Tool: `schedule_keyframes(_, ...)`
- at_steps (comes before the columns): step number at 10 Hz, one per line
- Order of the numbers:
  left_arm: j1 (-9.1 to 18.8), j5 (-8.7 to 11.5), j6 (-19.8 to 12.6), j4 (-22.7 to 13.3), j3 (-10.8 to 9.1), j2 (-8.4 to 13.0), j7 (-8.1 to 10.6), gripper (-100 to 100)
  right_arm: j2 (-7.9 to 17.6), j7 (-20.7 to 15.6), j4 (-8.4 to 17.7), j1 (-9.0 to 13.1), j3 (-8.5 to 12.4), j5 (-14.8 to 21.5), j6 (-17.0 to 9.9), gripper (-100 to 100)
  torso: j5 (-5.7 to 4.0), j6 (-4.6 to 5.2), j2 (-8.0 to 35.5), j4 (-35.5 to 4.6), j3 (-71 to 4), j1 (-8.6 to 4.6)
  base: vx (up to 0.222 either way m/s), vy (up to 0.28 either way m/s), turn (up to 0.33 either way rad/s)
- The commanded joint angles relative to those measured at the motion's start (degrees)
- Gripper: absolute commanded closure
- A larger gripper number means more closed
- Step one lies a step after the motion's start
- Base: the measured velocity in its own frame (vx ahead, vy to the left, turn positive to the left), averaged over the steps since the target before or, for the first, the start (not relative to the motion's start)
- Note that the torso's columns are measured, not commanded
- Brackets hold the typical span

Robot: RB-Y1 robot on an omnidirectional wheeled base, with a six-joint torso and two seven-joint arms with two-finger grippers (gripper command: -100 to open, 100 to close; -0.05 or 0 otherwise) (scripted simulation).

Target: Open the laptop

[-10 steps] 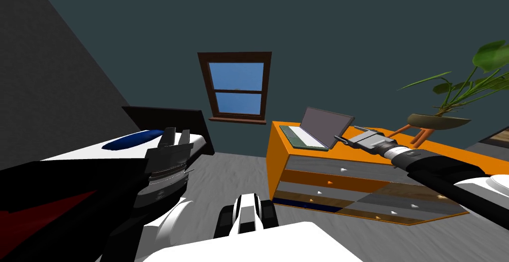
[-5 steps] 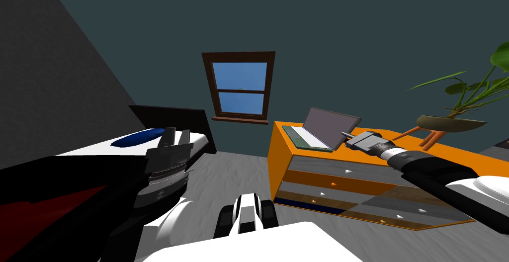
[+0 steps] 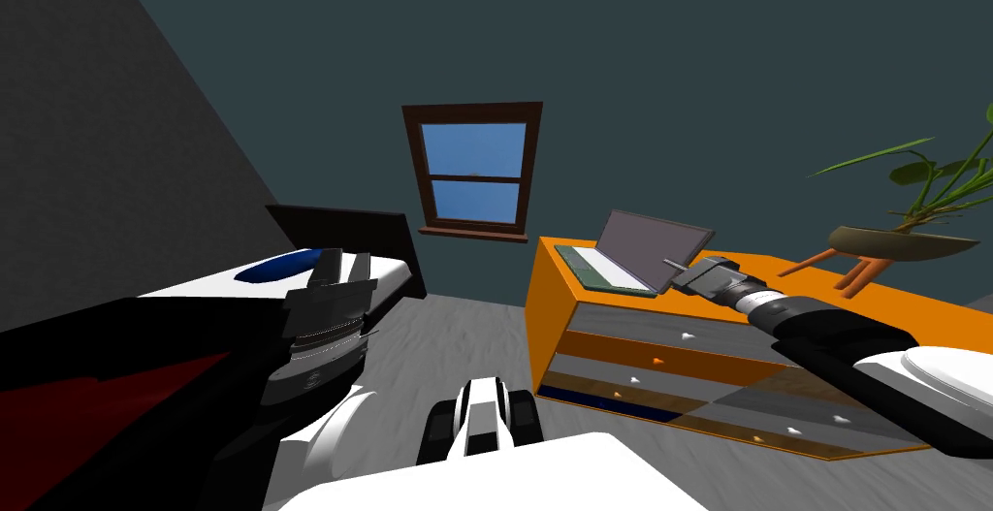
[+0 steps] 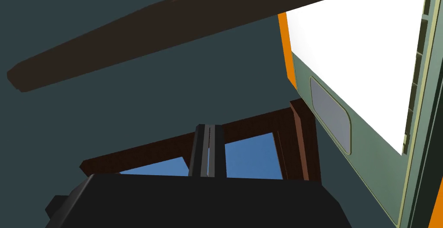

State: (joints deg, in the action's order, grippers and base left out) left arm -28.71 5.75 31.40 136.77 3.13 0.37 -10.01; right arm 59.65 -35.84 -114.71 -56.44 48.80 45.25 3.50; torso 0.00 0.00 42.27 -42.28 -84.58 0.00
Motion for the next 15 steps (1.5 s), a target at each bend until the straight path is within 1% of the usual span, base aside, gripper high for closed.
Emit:
schedule_keyframes(1, 0.0, 0.0, 0.0, 0.0, 0.0, 0.0, 0.0, 0, 0.4, 1.4, 1.0, 0.3, 0.0, -1.5, 0.4, -100, -0.01, 0.01, 0.0, 0.0, 0.0, -0.06, -0.009, -0.015, -0.003)
schedule_keyframes(13, 0.0, 0.0, 0.0, 0.0, -0.01, 0.0, 0.0, 0, 3.6, 12.6, 7.0, 1.8, 0.7, -12.0, 3.9, -100, 0.0, 0.0, 0.0, 0.0, 0.0, -0.01, -0.015, -0.031, 0.001)
schedule_keyframes(14, 0.0, 0.0, 0.0, 0.0, -0.01, 0.0, 0.0, 0, 3.4, 11.9, 6.7, 1.7, 0.8, -11.4, 3.7, -100, 0.0, 0.0, 0.0, 0.0, 0.0, 0.0, -0.006, -0.014, 0.001)
schedule_keyframes(15, 0.0, 0.0, 0.0, 0.0, 0.0, 0.0, 0.0, 0, 3.5, 12.1, 6.7, 1.7, 0.8, -11.5, 3.8, -100, 0.01, 0.0, 0.0, 0.0, 0.0, 0.05, 0.0, 0.0, 0.0)
